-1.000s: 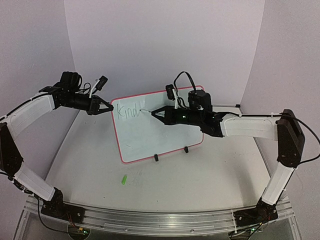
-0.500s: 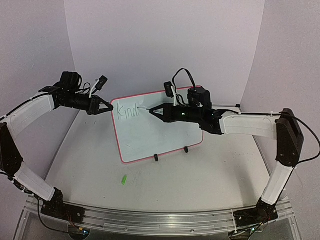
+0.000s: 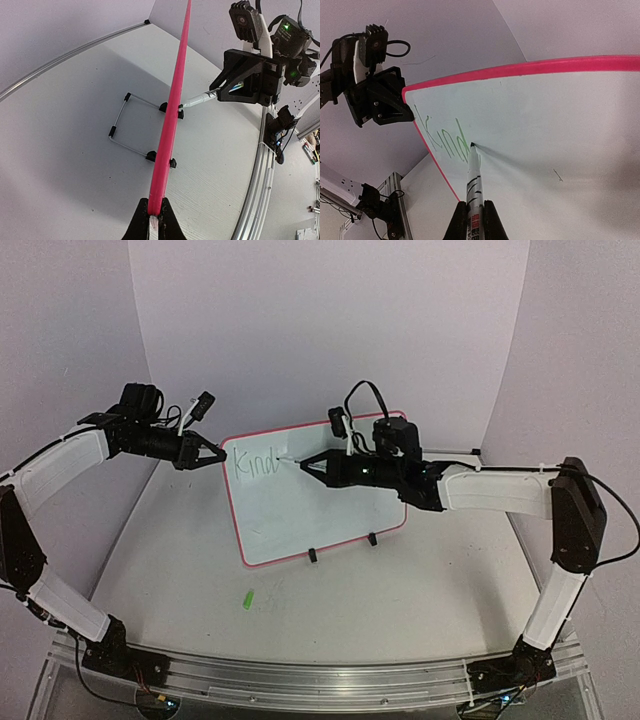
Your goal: Write a sentence on the whiteboard
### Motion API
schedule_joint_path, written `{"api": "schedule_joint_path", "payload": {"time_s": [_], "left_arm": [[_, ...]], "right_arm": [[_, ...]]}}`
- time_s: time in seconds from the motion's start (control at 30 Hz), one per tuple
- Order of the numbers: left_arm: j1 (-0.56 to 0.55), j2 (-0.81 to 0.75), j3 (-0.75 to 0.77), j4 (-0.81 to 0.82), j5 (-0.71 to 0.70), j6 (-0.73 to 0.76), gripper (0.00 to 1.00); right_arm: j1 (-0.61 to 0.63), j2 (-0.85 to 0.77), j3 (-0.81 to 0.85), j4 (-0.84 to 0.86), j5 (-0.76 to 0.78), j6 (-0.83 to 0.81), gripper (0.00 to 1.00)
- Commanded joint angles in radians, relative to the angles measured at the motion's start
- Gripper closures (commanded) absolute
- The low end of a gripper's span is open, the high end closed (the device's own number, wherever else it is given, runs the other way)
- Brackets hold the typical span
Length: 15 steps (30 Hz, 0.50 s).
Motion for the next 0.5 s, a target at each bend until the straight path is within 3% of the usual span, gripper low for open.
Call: {"api": "schedule_joint_path", "payload": {"time_s": [0.0, 0.47], "left_arm": [[0.001, -0.044, 0.008, 0.038, 0.035, 0.006, 1.00], [0.001, -0.042, 0.008, 0.037, 0.035, 0.006, 1.00]], "right_arm": [[-0.004, 0.005, -0.033, 0.009, 0.029, 0.014, 1.00], [-0.004, 0.002, -0.026, 0.038, 0.022, 0.021, 1.00]]}}
